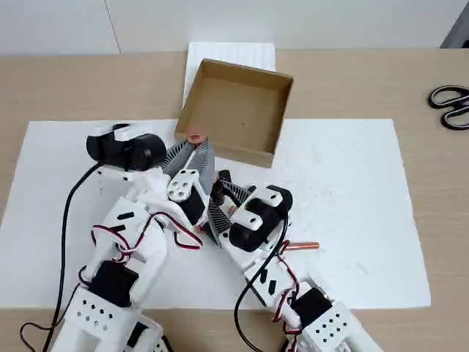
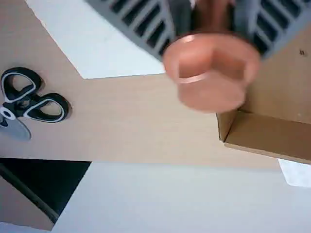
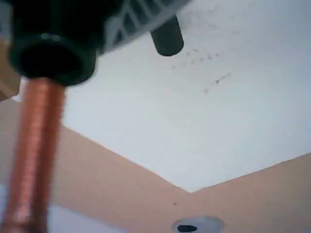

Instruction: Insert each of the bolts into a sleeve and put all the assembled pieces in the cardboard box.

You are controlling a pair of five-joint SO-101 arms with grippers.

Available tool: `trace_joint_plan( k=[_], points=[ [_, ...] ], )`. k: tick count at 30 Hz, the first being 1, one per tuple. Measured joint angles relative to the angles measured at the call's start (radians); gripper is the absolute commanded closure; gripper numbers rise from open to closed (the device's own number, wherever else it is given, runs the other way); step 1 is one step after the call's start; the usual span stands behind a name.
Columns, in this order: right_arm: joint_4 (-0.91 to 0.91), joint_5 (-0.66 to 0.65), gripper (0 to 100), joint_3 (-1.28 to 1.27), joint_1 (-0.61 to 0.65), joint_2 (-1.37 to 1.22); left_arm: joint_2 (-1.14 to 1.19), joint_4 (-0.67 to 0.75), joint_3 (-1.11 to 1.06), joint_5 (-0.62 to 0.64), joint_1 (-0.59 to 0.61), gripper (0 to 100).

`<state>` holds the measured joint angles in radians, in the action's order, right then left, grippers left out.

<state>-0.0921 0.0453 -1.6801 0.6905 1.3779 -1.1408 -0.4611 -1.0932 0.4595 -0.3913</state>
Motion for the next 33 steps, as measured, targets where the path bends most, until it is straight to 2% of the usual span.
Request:
trace_joint_plan(
  k=[17, 19, 23, 25, 33],
  points=[
    [0.000, 0.000, 99.5, 0.002, -0.040, 0.000, -0.002, -0.068, 0.008, 0.005, -0.052, 99],
    [0.000, 0.000, 99.5, 0.002, -0.040, -0.002, -0.002, -0.081, 0.008, 0.005, -0.052, 94],
    [-0.002, 0.000, 99.5, 0.002, -0.040, 0.002, 0.012, -0.130, -0.002, 0.009, -0.077, 71],
    [-0.003, 0.000, 99.5, 0.003, -0.040, 0.002, 0.011, -0.150, -0.002, 0.014, -0.107, 64],
    [-0.002, 0.000, 99.5, 0.005, -0.040, 0.002, 0.009, -0.150, 0.000, 0.077, -0.109, 62]
  ],
)
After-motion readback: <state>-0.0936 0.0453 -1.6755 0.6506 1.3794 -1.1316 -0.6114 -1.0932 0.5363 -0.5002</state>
